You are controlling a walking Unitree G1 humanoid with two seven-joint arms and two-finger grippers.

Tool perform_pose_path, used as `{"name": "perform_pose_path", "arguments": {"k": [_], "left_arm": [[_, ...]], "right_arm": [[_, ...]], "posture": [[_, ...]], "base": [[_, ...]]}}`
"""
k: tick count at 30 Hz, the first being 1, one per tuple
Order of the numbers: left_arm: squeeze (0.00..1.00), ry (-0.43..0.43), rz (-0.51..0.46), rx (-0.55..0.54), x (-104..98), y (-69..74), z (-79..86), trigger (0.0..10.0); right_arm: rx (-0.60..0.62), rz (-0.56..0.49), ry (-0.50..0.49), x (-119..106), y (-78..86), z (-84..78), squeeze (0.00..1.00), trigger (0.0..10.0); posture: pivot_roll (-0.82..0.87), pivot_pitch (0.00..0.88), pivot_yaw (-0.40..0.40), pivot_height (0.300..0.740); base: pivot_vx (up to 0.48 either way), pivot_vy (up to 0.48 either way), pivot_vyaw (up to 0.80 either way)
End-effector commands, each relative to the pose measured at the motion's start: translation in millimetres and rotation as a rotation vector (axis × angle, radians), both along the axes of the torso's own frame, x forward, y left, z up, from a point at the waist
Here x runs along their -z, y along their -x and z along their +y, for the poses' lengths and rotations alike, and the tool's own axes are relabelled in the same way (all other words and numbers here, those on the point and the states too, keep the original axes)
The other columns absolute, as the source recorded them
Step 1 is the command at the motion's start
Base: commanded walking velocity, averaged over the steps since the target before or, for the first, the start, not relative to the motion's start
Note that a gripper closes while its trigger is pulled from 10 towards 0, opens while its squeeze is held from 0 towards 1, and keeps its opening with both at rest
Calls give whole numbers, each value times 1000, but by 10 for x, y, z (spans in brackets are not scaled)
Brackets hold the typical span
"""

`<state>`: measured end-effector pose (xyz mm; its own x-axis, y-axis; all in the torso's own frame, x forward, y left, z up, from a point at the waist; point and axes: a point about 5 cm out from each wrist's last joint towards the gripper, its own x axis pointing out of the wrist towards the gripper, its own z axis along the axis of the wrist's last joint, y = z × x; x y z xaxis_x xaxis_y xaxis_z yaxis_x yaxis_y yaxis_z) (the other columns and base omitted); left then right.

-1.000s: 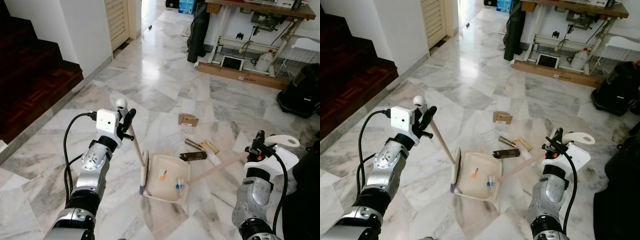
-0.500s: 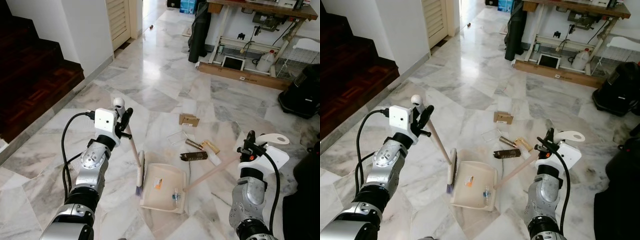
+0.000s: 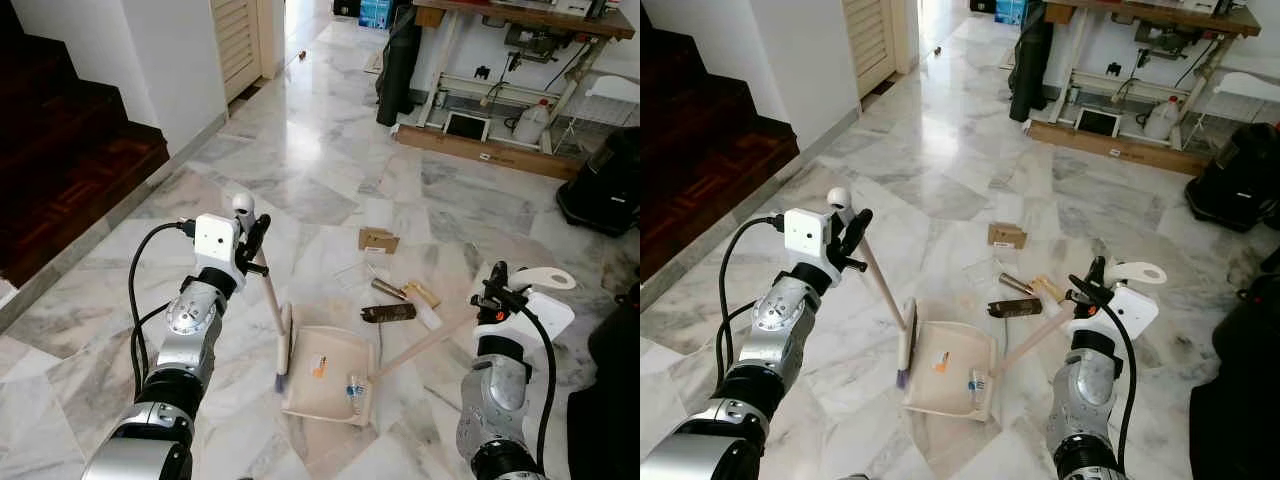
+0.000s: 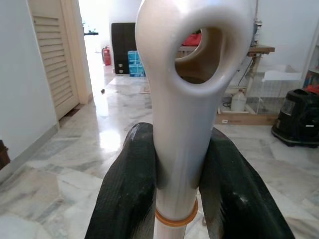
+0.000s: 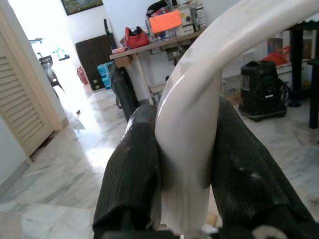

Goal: Sweep floor

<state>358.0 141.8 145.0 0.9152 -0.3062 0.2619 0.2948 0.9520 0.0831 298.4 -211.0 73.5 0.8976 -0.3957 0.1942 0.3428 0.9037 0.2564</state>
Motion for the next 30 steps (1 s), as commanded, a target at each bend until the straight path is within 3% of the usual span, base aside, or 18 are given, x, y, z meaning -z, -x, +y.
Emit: {"name": "perform_pose_path", "arguments": {"k": [1,14,20,30], "left_arm": [[0,-19,-76,46,-173,-50,-117,10000],[0,6,-46,165,-186,-91,-476,10000],[0,-14,-51,175,-213,-112,-471,10000],[0,7,-67,130,-237,-128,-428,10000]], "right_arm": [[31,-90,35,-206,-34,-102,0,10000],[138,-138,97,-316,134,-385,0,10000],[178,-140,89,-299,209,-406,0,10000],[143,-143,115,-395,168,-414,0,10000]], "posture": [[101,0,-33,740],[-14,0,41,740],[0,0,16,740],[-13,0,-14,740]], "base": [[0,0,0],[0,0,0],[0,0,0],[0,0,0]]}}
